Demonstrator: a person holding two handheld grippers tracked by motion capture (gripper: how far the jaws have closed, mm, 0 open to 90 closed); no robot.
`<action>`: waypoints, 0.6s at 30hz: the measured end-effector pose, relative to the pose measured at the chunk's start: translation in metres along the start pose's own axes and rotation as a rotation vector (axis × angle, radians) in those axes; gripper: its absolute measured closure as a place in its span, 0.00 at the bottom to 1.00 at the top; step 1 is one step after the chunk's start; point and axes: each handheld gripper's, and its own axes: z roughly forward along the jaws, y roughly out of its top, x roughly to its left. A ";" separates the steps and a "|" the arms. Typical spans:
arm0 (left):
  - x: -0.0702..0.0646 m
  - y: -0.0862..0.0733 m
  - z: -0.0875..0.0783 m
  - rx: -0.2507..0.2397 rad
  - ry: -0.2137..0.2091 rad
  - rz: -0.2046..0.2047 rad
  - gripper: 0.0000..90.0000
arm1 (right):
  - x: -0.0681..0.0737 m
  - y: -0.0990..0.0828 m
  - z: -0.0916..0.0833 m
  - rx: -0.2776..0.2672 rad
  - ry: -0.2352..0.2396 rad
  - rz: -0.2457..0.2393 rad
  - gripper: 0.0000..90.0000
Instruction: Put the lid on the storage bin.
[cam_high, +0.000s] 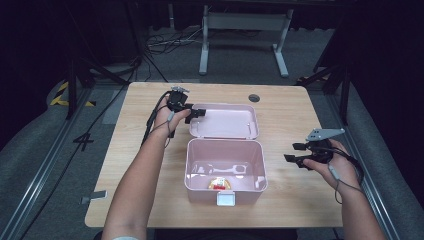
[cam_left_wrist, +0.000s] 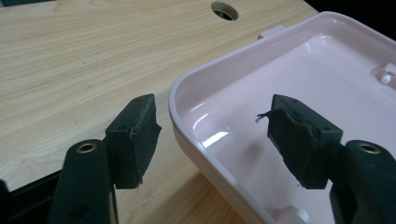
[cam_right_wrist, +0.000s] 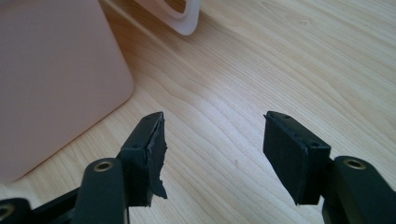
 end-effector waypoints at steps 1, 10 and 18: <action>0.002 -0.001 0.001 0.009 -0.025 -0.016 0.39 | 0.000 0.000 0.000 -0.002 0.006 -0.001 0.44; 0.003 -0.003 0.002 0.061 -0.053 -0.073 0.47 | 0.002 0.001 0.003 0.005 0.016 -0.008 0.44; 0.002 0.005 -0.013 -0.007 -0.020 -0.082 0.70 | 0.004 0.002 0.003 -0.007 0.034 -0.013 0.44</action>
